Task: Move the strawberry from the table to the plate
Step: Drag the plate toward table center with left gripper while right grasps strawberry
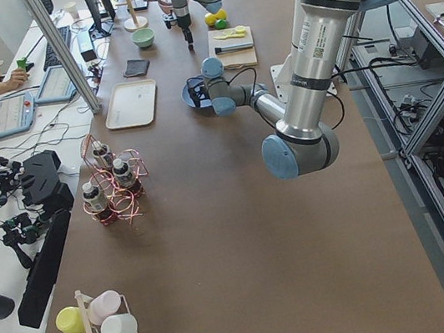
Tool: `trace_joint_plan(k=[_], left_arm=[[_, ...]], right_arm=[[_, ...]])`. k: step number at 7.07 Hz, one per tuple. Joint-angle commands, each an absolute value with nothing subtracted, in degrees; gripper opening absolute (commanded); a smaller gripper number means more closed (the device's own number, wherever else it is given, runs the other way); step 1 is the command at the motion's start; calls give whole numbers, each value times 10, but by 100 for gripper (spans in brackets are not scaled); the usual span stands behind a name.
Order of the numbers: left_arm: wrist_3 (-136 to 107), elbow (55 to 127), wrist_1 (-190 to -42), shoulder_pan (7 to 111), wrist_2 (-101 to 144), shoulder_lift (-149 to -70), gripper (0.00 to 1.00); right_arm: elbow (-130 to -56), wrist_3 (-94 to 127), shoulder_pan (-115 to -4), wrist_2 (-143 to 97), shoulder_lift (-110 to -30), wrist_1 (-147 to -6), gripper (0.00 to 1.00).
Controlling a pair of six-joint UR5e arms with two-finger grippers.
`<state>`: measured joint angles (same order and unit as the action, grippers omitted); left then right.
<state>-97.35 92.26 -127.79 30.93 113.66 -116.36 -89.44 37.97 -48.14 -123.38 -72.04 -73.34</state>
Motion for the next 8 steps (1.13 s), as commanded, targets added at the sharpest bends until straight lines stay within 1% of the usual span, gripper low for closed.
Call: trace_joint_plan(k=[1,2,3,4,5,6,7,8], left_arm=[[-974,923,-1278,308,1136,-1164,0],[-974,925,-1278,308,1136,-1164,0],[-974,925,-1278,308,1136,-1165,55],[-974,925,-1278,308,1136,-1165,89],[-974,927,-1278,309,1137,-1165,96],[-973,928,-1278,312,1137,-1165,96],[-973,935,-1278,322,1143,-1165,96],[-967,951,-1277,340,1145,-1158,96]], right_arm=[[-880,380,-474,-1230,-720,-733,60],[-880,380,-474,-1231,-719,-733,23],[-880,377,-474,-1231,-719,-734,0],[-883,374,-477,-1237,-715,-734,0],[-884,377,-485,-1242,-701,-741,0],[-885,381,-493,-1263,-682,-748,0],[-904,392,-496,-1271,-659,-784,0],[-939,409,-495,-1271,-644,-829,0]])
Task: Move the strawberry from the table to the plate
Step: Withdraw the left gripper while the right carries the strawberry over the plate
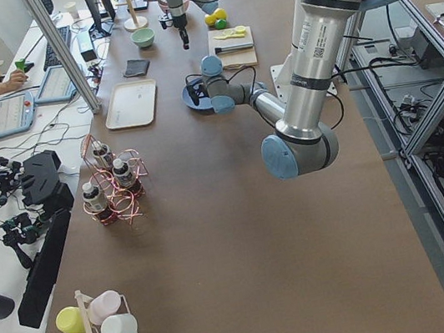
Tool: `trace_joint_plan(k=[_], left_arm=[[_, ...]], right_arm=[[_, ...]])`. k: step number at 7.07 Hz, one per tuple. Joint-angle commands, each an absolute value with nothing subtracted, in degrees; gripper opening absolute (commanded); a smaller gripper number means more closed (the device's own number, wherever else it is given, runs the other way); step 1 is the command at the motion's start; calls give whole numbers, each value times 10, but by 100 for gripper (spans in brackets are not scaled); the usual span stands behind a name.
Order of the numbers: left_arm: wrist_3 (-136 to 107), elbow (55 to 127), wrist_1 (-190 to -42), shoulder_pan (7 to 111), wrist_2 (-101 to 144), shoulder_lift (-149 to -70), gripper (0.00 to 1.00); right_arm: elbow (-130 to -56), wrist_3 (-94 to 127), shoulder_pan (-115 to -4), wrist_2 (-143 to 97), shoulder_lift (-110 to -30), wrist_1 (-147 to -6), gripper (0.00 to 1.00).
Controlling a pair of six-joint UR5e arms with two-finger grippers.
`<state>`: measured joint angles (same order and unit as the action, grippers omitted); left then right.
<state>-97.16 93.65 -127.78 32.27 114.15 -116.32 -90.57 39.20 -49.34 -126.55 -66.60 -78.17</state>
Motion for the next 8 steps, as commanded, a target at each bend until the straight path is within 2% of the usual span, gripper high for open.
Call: trace_joint_plan(k=[1,2,4,6,8], left_arm=[[-966,957,-1277,368,1174,-1145,96],[-932,964,-1278,411,1209,-1137,96],[-789,977,-1277,488,1270,-1051,96],[-643,973,-1277,560,1309,-972,96],[-577,968,-1277,583,1310,-935,96]], right_arm=[[-975,455,-482,-1271,-628,-861,0],[-988,521,-456,-1267,-601,-865,0],[-979,625,-373,-1200,-543,-865,0],[-896,692,-326,-1153,-460,-860,0],[-849,708,-290,-1098,-439,-836,0]])
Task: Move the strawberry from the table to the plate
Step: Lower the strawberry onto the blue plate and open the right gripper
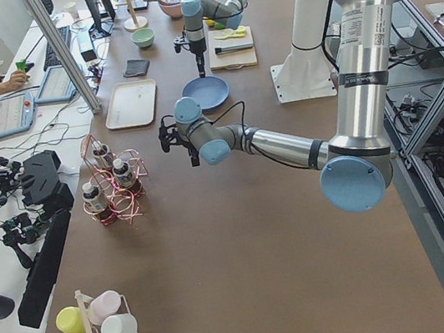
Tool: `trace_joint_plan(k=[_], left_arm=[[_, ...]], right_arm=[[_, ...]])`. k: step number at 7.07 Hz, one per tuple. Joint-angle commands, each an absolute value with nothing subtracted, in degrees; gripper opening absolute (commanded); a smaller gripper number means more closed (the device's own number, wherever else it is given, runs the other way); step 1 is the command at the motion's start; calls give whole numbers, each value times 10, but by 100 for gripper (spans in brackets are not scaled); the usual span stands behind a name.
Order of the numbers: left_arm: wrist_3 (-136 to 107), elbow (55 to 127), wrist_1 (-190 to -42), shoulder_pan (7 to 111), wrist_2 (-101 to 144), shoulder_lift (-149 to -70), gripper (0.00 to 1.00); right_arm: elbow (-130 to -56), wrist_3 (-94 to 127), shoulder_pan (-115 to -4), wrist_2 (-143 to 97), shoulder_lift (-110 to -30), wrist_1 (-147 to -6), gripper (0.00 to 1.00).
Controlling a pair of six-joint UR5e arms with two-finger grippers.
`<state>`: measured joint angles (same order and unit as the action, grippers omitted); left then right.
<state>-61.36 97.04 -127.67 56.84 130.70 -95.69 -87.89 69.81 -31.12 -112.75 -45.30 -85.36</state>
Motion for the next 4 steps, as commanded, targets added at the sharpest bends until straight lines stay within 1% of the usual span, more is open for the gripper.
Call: trace_joint_plan(k=[1,2,4], left_arm=[[-541,965,-1276,597,1310,-920,96],[-501,964,-1273,612,1310,-901,96],[-484,963,-1261,623,1311,-899,97]], right_arm=[[-817,729,-287,-1095,-436,-793,0],[-799,735,-285,-1093,-432,-777,0],[-795,737,-266,-1068,-431,-777,0]])
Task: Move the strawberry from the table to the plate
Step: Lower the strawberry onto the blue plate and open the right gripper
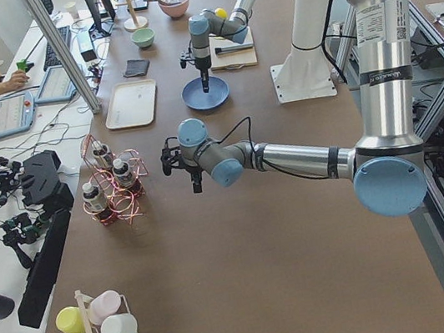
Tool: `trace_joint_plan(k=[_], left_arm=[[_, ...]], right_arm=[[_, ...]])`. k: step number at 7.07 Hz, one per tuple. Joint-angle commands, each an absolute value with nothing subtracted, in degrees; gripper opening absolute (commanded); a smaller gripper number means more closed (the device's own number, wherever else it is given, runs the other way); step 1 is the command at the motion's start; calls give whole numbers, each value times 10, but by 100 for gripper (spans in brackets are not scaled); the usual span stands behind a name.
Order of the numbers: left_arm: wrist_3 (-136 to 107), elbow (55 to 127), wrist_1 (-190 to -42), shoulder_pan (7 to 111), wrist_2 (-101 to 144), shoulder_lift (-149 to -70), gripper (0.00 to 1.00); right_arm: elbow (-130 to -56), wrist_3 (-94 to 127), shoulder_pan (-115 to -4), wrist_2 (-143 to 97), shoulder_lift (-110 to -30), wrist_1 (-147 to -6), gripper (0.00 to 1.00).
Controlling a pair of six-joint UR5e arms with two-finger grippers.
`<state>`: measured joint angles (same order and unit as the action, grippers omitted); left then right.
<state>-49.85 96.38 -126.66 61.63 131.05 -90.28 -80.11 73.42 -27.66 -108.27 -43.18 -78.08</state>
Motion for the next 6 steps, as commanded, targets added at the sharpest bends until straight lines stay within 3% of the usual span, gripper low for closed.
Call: trace_joint_plan(k=[1,2,3,4,6], left_arm=[[-484,964,-1261,624,1311,-898,97],[-484,965,-1261,624,1311,-897,97],[-484,964,-1261,624,1311,-896,97],[-484,963,-1261,624,1311,-896,97],[-484,963,-1259,624,1311,-892,97]], right_arm=[[-795,737,-264,-1065,-431,-777,0],[-794,737,-264,-1065,-431,-777,0],[-794,737,-264,-1065,-430,-777,37],[-794,737,-263,-1065,-429,-776,99],[-801,731,-273,-1070,-429,-776,100]])
